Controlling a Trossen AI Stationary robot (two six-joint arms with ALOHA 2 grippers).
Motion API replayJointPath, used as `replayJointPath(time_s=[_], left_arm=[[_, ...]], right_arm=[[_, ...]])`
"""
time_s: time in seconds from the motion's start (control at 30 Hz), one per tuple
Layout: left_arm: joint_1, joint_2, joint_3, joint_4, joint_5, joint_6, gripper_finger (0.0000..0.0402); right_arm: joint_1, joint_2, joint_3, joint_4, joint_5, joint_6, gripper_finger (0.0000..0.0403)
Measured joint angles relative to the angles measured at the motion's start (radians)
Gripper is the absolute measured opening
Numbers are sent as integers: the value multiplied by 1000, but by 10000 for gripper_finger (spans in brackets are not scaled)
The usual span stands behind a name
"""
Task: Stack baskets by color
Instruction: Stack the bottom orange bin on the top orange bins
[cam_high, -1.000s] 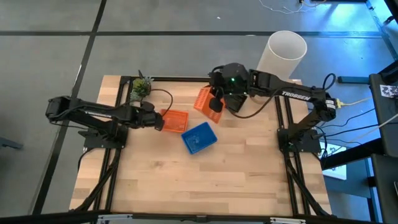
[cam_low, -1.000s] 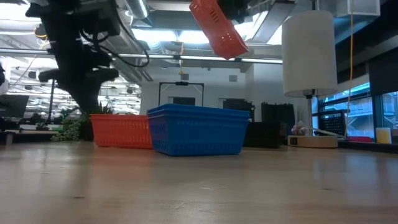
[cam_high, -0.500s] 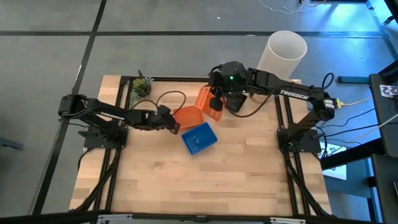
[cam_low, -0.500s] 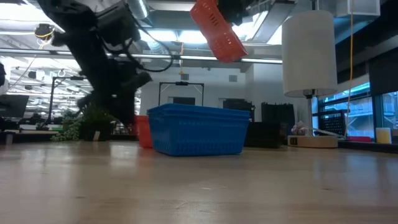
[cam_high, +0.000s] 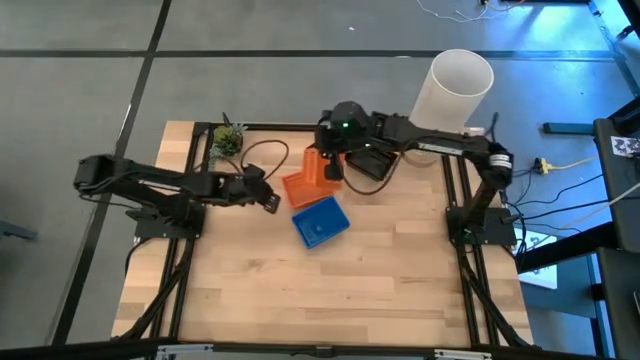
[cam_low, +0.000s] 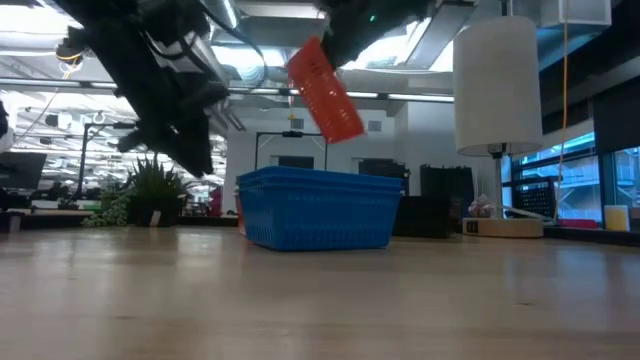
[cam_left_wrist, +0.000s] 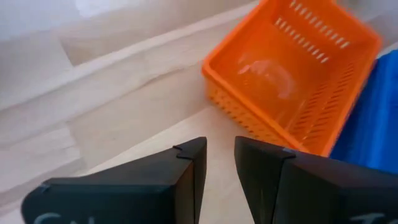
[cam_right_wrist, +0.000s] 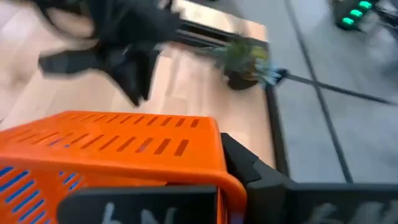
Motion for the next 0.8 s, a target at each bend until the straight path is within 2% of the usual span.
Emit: replayJointPath(time_s=[0.13, 0.37, 0.63, 0.8], left_arm=[[-1, -107, 0, -109, 0, -1, 75], [-1, -236, 0, -174, -19, 0, 75], [-1, -288, 0, -175, -56, 0, 75], [-1, -287, 0, -196, -55, 0, 75]], right_arm=[[-17, 76, 0, 45, -98, -55, 0], [-28, 186, 0, 76, -111, -154, 0], [-28, 226, 0, 47, -107, -154, 2], [-28, 226, 0, 55, -106, -154, 26]])
